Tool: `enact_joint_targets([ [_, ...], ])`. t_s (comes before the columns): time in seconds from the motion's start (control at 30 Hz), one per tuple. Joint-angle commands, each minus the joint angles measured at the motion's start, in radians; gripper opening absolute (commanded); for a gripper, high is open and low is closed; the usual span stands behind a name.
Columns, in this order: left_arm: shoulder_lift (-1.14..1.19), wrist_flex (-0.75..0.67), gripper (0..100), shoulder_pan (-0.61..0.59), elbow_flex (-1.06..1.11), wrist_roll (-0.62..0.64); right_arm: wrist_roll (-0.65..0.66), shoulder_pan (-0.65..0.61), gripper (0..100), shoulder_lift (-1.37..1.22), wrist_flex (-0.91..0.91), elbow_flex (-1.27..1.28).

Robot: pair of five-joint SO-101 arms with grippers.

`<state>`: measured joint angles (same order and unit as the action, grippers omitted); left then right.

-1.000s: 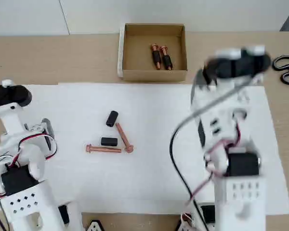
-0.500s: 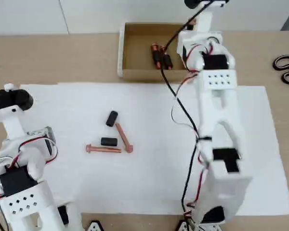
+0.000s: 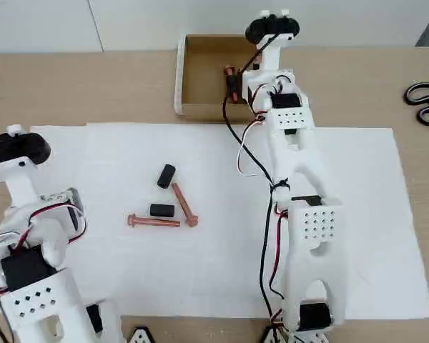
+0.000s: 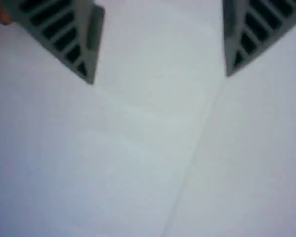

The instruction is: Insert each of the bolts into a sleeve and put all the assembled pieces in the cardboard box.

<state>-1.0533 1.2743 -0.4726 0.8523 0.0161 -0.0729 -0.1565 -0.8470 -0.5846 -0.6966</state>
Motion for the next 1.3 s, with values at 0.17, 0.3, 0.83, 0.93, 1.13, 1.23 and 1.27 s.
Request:
enact_joint_targets([
  [0.17,-0.003,0.008,17,0.0,-0.038,-0.005,0.008,-0.004,23.8,-0.008,-0.045,-0.083],
  [0.3,-0.003,0.017,17,0.0,-0.038,-0.005,0.008,-0.005,24.9,-0.005,-0.05,-0.083],
  [0.83,-0.003,0.075,17,-0.002,-0.038,-0.072,0.003,-0.17,24.5,0.395,-0.567,-0.083],
  [0.93,-0.003,0.075,17,-0.003,-0.038,-0.074,0.003,-0.228,24.5,0.458,-0.759,-0.083],
  [1.13,-0.003,0.075,17,-0.002,-0.038,-0.071,-0.021,-0.337,24.5,0.527,-1.024,-0.083],
  [1.23,-0.003,0.075,17,0.0,-0.038,-0.071,-0.138,-0.38,24.5,0.524,-1.032,-0.083],
  [1.27,-0.003,0.075,17,0.0,-0.038,-0.069,-0.175,-0.394,24.5,0.521,-1.029,-0.078],
])
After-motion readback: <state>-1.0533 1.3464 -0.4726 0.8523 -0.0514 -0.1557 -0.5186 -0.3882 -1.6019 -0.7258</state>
